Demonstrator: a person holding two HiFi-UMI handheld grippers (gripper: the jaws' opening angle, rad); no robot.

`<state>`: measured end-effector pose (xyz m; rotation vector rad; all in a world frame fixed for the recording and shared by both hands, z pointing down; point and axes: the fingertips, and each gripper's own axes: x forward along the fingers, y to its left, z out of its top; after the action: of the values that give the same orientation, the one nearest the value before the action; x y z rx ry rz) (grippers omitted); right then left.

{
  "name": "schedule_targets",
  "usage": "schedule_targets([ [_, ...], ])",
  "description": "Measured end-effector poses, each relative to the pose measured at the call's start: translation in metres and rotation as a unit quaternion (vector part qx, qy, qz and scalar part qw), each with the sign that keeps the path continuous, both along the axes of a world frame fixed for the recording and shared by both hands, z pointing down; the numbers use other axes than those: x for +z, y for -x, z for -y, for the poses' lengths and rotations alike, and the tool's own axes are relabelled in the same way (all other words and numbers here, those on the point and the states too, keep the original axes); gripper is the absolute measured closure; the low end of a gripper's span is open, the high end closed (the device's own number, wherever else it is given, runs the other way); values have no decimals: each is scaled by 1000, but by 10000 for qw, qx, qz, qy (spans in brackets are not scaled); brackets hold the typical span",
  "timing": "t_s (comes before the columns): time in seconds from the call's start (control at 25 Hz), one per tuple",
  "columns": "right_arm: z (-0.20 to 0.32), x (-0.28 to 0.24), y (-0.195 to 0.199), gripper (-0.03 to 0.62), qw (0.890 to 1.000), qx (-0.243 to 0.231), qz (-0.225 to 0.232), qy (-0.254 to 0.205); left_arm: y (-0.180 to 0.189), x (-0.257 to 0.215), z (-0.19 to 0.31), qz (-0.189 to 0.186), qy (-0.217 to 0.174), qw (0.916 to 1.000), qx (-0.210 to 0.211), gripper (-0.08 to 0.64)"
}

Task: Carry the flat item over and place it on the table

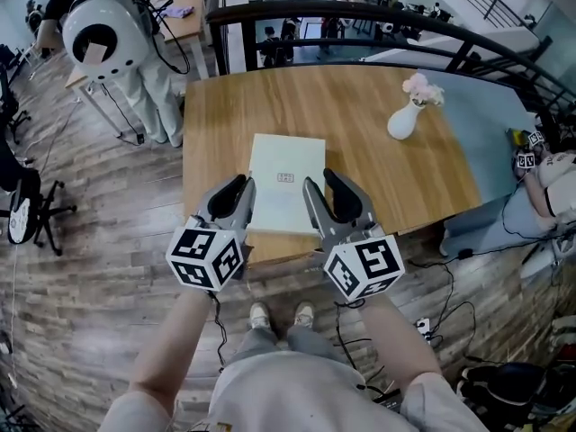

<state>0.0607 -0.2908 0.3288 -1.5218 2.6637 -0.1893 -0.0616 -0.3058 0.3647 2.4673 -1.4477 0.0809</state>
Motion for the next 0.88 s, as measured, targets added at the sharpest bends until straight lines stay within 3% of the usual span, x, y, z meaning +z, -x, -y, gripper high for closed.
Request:
schedule_targets([
  [0.28,-43,-83,0,491,9977,-336,537,-257,-16,-84,-39,38,-668,9966,472,535],
  [0.44,-62,-119,-5,527,9967,-471,441,-494,-20,-124,-57,-58,-922,9943,529,549],
  [0.56,-74,-138,-4,555,9955,-562,424,-628,-17,-145,-70,68,-1078,9925,570,557],
  [0.72,-92,-146,2,578,9949,-728,207,-666,-19,-152,-89,321,-1175,9902,689,557],
  [0.88,-116,-158,11,591,9929,-972,145,-672,-17,-166,-110,271,-1297,9886,712,557],
])
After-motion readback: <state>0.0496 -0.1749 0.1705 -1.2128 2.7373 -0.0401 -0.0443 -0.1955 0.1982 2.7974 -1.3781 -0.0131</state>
